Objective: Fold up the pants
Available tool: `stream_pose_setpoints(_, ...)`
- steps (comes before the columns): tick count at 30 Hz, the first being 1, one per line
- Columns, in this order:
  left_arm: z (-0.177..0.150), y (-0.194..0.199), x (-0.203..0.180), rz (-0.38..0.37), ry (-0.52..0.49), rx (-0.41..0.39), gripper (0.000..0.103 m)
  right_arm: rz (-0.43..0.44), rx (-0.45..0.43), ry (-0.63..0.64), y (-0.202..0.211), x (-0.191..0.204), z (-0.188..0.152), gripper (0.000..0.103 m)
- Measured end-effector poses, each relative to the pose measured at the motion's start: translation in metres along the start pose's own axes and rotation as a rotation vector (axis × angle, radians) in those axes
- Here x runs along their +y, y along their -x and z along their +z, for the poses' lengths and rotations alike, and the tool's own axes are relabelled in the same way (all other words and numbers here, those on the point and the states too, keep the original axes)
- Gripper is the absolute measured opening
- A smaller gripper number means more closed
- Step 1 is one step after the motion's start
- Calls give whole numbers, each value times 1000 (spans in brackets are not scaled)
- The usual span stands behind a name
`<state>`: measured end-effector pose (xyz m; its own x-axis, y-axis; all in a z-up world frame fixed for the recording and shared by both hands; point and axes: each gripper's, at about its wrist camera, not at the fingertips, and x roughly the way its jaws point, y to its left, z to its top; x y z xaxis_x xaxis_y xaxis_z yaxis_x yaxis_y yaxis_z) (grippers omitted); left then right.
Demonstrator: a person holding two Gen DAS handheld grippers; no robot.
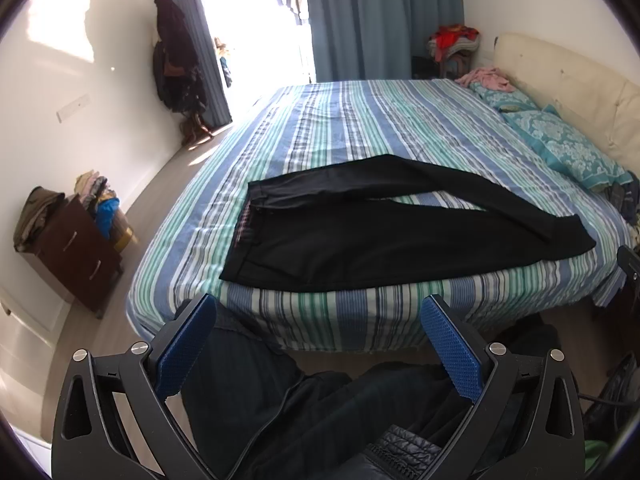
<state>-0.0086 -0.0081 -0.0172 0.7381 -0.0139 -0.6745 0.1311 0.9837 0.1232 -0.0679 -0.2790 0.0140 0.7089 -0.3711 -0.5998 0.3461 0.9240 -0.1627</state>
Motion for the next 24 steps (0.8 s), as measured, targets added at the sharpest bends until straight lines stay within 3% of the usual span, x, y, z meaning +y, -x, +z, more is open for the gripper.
stream_pose_setpoints(24,1,0,1,0,-1,4,102,-27,12,9,0,3,3,103)
